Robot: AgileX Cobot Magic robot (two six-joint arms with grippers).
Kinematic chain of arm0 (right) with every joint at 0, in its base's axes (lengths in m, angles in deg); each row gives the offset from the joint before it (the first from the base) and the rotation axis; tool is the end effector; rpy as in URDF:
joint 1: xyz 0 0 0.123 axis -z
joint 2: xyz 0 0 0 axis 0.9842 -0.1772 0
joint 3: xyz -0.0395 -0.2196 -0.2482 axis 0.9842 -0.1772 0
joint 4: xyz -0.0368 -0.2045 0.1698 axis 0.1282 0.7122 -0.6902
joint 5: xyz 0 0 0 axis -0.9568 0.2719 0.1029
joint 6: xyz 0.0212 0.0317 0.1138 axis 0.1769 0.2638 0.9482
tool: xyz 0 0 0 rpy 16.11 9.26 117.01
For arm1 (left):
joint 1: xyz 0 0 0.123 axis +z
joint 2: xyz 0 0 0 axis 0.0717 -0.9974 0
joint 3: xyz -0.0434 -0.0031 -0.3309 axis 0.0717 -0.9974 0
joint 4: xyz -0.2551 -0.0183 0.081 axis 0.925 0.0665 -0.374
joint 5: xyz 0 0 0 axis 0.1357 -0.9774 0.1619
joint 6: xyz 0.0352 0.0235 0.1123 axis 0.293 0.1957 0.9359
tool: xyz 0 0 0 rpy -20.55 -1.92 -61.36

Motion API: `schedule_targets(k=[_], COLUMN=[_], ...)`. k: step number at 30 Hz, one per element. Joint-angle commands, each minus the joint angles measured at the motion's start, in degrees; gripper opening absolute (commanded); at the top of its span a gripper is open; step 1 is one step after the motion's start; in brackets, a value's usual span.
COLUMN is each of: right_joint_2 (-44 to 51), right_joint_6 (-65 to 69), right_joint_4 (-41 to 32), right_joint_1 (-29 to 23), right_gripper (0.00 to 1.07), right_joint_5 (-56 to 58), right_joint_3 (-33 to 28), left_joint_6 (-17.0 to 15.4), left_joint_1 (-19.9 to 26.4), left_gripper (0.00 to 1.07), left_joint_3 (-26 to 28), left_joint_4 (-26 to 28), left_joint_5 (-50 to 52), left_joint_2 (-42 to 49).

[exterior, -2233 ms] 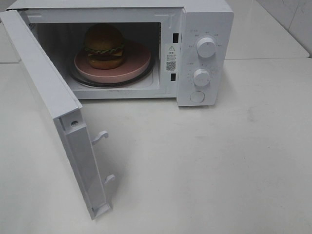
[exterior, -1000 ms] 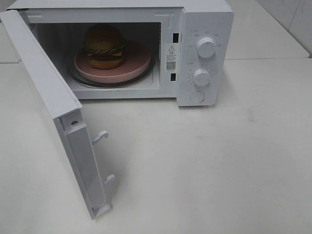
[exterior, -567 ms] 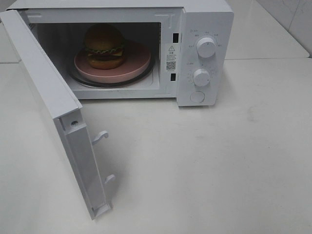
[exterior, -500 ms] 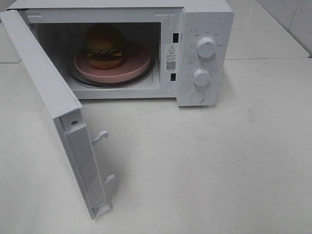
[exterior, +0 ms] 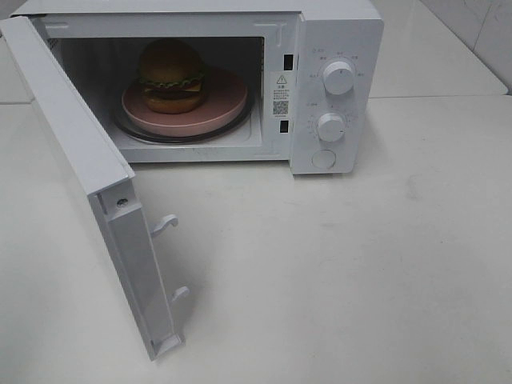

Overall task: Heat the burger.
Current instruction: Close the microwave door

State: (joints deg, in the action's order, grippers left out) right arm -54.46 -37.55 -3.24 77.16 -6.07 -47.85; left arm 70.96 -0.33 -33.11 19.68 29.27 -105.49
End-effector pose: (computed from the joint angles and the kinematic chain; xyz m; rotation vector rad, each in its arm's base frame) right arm -0.0112 -0.0093 0.2795 0.0095 1.9788 -0.0370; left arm 0.0339 -0.0146 0.2899 -0.0424 2.2148 -0.1427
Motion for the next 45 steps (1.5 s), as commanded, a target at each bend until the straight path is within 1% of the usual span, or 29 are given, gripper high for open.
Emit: schedule_targets(k=[1, 3, 4, 6, 8, 9, 11, 12, 15, 16, 17, 18, 20, 21, 22, 27, 30, 31, 33, 34, 35, 36, 37, 38, 39, 41, 42, 44, 45], right_joint_2=[1.7, 1.7, 1.7, 1.7, 1.7, 1.7, 1.7, 1.7, 1.7, 1.7, 1.7, 1.7, 1.7, 1.7, 1.7, 1.7, 1.7, 1.7, 1.7, 1.7, 1.7, 1.7, 1.7, 1.7, 1.7, 1.7, 1.7, 1.7, 1.7], right_joint_6=[0.2, 0.2, 0.2, 0.2, 0.2, 0.2, 0.2, 0.2, 0.2, 0.2, 0.2, 0.2, 0.2, 0.2, 0.2, 0.2, 0.2, 0.2, 0.2, 0.2, 0.2, 0.2, 0.2, 0.2, 0.2, 0.2, 0.2, 0.2, 0.2], right_joint_4=[0.1, 0.1, 0.1, 0.1, 0.1, 0.1, 0.1, 0.1, 0.1, 0.1, 0.1, 0.1, 0.1, 0.1, 0.1, 0.1, 0.1, 0.1, 0.1, 0.1, 0.1, 0.1, 0.1, 0.1, 0.1, 0.1, 0.1, 0.1, 0.1], right_joint_1=[0.5, 0.5, 0.5, 0.5, 0.5, 0.5, 0.5, 0.5, 0.5, 0.5, 0.5, 0.5, 0.5, 0.5, 0.5, 0.5, 0.5, 0.5, 0.5, 0.5, 0.5, 0.5, 0.5, 0.5, 0.5, 0.5, 0.5, 0.5, 0.5], right_gripper=[0.68, 0.68, 0.68, 0.68, 0.68, 0.68, 0.68, 0.68, 0.68, 0.68, 0.68, 0.68, 0.68, 0.68, 0.68, 0.68, 0.68, 0.68, 0.68, 0.68, 0.68, 0.68, 0.68, 0.68, 0.68, 0.68, 0.68, 0.68, 0.68], right_joint_5=[-0.6, -0.6, -0.6, -0.6, -0.6, -0.6, -0.6, -0.6, -0.6, -0.6, -0.6, -0.6, -0.6, -0.6, -0.6, -0.6, -0.6, -0.6, -0.6, -0.6, -0.6, -0.6, -0.6, -0.6, -0.6, -0.6, -0.6, -0.6, -0.6], right_joint_3=[-0.1, -0.1, -0.1, -0.1, -0.1, -0.1, -0.1, -0.1, -0.1, -0.1, -0.1, -0.1, -0.1, -0.1, -0.1, -0.1, -0.1, -0.1, -0.1, -0.1, -0.1, -0.1, -0.1, -0.1, -0.1, -0.1, -0.1, -0.1, -0.1], left_joint_6=[-0.2, -0.1, -0.1, 0.2, 0.8, 2.9, 4.2, 6.6, 8.7, 9.7, 12.6, 12.6, 16.3, 16.3, 17.9, 17.6, 15.6, 13.5, 11.9, 8.1, 8.1, 2.6, -0.2, -0.2, -4.9, -6.6, -9.3, -10.3, -12.3], left_joint_1=[-0.2, -0.2, -0.2, -0.2, -0.2, -0.2, -0.2, -0.2, -0.2, -0.2, -0.2, -0.2, -0.2, -0.2, -0.2, -0.2, -0.2, -0.2, -0.2, -0.2, -0.2, -0.2, -0.2, -0.2, -0.2, -0.2, -0.2, -0.2, -0.2], left_gripper=[0.32, 0.15, 0.15, 0.0, 0.0, 0.0, 0.0, 0.0, 0.0, 0.0, 0.0, 0.0, 0.0, 0.0, 0.0, 0.0, 0.0, 0.0, 0.0, 0.0, 0.0, 0.0, 0.0, 0.0, 0.0, 0.0, 0.0, 0.0, 0.0], left_joint_3=[0.2, -0.1, -0.1, -0.1, -0.1, -0.1, -0.1, -0.2, -0.9, -1.7, -3.7, -3.7, -7.0, -7.0, -9.7, -14.2, -16.8, -18.2, -18.9, -20.2, -20.2, -21.3, -21.7, -21.7, -21.8, -21.8, -21.8, -21.8, -21.8], left_joint_4=[0.5, 0.5, 0.5, 0.3, 0.3, 0.3, 0.5, 1.3, 3.0, 4.2, 6.4, 6.4, 9.6, 9.6, 11.3, 11.5, 11.1, 9.7, 8.3, 4.4, 4.4, -0.9, -4.1, -4.1, -10.3, -12.5, -17.5, -19.2, -22.9], left_joint_5=[4.5, 10.3, 10.3, 15.4, 17.2, 20.7, 22.6, 26.1, 30.8, 33.1, 38.9, 38.9, 47.1, 47.1, 53.2, 64.1, 70.8, 74.0, 75.9, 80.4, 80.4, 84.9, 86.8, 86.8, 88.8, 89.7, 93.0, 95.3, 99.8], left_joint_2=[-2.3, -5.2, -5.2, -8.5, -9.8, -12.1, -13.3, -15.5, -17.6, -18.6, -20.2, -20.2, -22.5, -22.5, -23.9, -26.6, -29.4, -31.2, -32.1, -34.0, -34.0, -35.8, -36.9, -36.9, -39.6, -40.9, -44.2, -45.6, -49.0])
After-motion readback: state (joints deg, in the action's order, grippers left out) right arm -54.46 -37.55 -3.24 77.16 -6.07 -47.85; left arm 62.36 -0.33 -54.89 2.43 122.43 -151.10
